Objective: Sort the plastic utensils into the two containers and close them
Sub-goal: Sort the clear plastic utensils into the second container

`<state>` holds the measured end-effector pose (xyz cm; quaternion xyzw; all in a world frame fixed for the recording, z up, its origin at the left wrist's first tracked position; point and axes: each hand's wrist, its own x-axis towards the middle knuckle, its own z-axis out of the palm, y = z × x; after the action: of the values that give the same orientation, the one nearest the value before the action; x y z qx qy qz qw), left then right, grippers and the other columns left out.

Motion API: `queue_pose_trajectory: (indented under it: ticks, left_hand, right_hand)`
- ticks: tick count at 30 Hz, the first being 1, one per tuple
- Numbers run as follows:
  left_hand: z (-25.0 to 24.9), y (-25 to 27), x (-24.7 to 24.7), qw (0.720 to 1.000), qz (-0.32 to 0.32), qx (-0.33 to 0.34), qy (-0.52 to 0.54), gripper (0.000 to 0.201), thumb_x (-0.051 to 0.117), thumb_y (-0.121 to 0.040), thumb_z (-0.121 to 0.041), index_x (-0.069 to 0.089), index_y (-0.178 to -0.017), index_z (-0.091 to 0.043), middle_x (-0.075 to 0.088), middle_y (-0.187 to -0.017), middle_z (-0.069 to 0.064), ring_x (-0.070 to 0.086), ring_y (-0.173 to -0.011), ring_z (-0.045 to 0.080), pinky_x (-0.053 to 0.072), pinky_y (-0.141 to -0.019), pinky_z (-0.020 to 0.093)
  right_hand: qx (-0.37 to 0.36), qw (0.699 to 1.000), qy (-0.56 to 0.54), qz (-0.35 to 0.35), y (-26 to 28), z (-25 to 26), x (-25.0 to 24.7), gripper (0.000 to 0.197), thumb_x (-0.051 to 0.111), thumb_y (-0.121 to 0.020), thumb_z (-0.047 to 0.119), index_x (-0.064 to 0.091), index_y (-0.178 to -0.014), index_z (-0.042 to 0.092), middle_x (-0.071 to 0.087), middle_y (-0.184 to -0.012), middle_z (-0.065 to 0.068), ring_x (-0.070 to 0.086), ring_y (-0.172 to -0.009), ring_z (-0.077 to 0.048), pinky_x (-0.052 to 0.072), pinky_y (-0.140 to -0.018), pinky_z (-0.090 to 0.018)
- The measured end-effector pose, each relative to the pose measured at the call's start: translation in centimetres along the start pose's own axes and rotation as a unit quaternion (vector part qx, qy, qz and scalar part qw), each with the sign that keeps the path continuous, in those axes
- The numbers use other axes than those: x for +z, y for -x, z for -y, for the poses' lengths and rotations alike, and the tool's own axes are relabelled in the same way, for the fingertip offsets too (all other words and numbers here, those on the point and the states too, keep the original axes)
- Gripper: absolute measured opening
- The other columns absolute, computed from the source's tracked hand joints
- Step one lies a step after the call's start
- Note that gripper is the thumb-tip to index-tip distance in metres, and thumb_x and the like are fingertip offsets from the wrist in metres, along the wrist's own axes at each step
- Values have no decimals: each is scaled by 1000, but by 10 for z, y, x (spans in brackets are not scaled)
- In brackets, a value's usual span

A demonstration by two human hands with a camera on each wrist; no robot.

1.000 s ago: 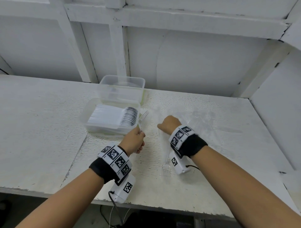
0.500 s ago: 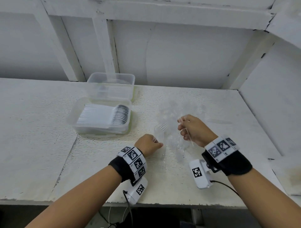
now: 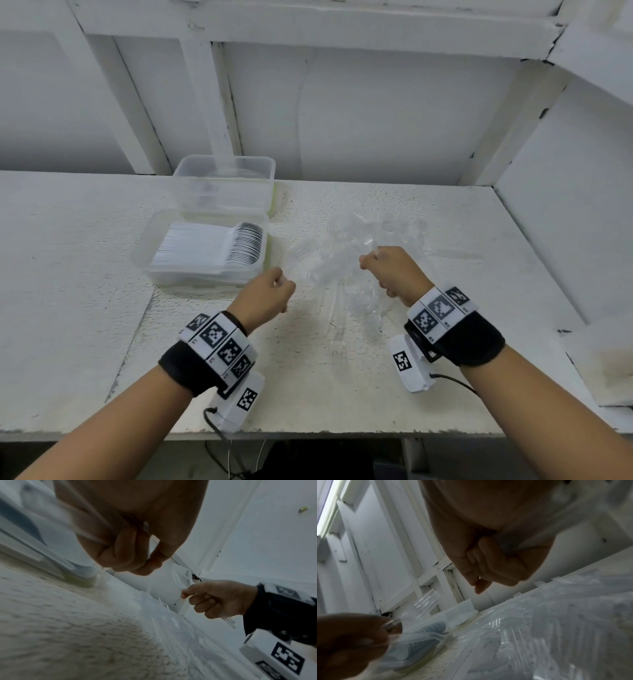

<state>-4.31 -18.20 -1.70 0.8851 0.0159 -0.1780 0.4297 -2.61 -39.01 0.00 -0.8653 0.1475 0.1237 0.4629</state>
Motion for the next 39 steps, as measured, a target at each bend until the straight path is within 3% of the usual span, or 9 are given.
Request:
queue_pose_trajectory:
  ticks: [3,6,8,14,18,24,28,32,39]
  left_hand:
    - [7,6,-14,999,-24,-9,47,10,42,-94,-16,45,-89,-8,44,-63,2,35,-47,9,26,-40,18]
    - [15,9,-23,996,-36,-32,72,21,42,-95,-18,53,-100,0,44,-61,1,33,-48,10,25,-39,17]
    - [19,12,-26,995,-38,-40,79,24,42,-95,-19,54,-101,1,44,-61,0,33,-49,10,25,-40,18]
    - [29,18,-27,991,-40,-54,117,14,44,-95,-20,52,-93,-9,46,-61,2,32,-50,12,24,-41,19]
    - [26,19,-26,986,-28,-55,158,13,41,-97,-18,47,-92,-8,48,-63,3,34,-49,13,27,-41,20]
    - [21,14,-22,979,-11,-66,194,16,36,-99,-18,41,-85,-13,51,-67,5,39,-52,15,32,-47,24]
    - [19,12,-18,975,-1,-76,209,19,32,-99,-14,38,-81,-13,52,-69,7,43,-55,17,37,-50,27]
    - [21,11,-15,975,7,-84,204,19,31,-100,-17,37,-83,-13,51,-69,5,40,-55,15,36,-49,25]
    - [24,12,-12,977,5,-79,196,21,32,-100,-19,35,-80,-15,50,-70,5,39,-54,15,34,-48,24]
  right_hand:
    - [-54,992,110,5,-13,9,12,22,46,-91,17,51,-71,7,43,-66,-2,38,-56,-13,30,-52,-24]
    - [-87,975,197,49,-25,20,25,27,44,-94,22,59,-114,11,60,-112,-4,57,-98,-19,40,-79,-25]
    - [-88,957,265,82,-31,27,34,34,40,-96,25,54,-123,9,56,-123,-10,55,-109,-25,40,-86,-28]
    - [-66,940,326,75,-46,23,51,31,47,-92,33,40,-68,15,54,-87,-6,52,-81,-22,38,-68,-27]
    - [-68,945,311,68,-45,18,47,27,55,-89,33,47,-72,13,61,-87,-7,57,-81,-23,41,-63,-27]
    - [-95,952,285,63,-42,13,44,32,53,-90,34,55,-112,10,59,-119,-3,56,-108,-22,42,-85,-29]
    - [-94,935,338,41,-43,15,49,33,53,-90,40,56,-101,9,62,-99,-6,59,-91,-23,44,-73,-29]
    - [-62,928,368,18,-45,17,56,37,56,-88,43,46,-70,13,49,-67,1,55,-72,-21,43,-63,-29]
    - [-46,942,331,31,-47,24,66,33,57,-86,20,37,-60,13,42,-58,0,39,-49,-13,30,-46,-22]
